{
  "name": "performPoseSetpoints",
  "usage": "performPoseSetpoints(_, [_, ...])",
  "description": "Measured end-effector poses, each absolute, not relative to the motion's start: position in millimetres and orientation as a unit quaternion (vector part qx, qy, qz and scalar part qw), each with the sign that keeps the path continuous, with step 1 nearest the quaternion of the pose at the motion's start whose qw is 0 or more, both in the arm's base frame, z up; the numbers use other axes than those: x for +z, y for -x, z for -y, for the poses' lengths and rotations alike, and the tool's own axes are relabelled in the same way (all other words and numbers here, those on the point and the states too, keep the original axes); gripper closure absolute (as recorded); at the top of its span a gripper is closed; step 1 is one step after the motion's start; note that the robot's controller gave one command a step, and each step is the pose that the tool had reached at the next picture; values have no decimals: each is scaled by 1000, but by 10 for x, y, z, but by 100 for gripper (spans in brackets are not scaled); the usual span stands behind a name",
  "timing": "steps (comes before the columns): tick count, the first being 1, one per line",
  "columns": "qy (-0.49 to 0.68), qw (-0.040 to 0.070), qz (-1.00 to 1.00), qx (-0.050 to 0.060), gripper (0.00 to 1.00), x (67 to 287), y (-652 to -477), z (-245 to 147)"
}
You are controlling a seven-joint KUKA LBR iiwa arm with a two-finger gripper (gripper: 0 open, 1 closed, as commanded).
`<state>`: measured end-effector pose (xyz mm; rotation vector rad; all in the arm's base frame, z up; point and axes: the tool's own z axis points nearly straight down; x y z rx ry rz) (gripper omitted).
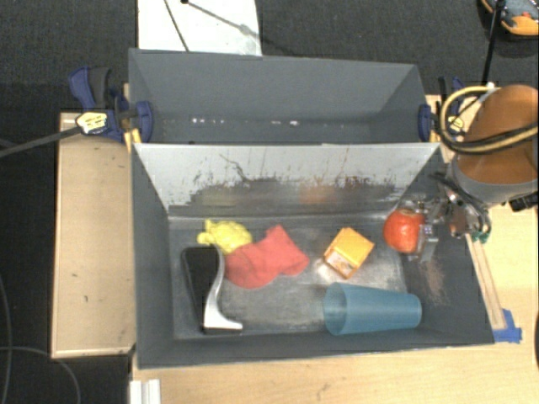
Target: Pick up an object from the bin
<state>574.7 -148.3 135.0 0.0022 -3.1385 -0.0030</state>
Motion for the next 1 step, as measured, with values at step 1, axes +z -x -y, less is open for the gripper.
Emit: performPoseSetpoints(1, [-1, -2, 1000, 0, 100, 1539, -5766, 1488])
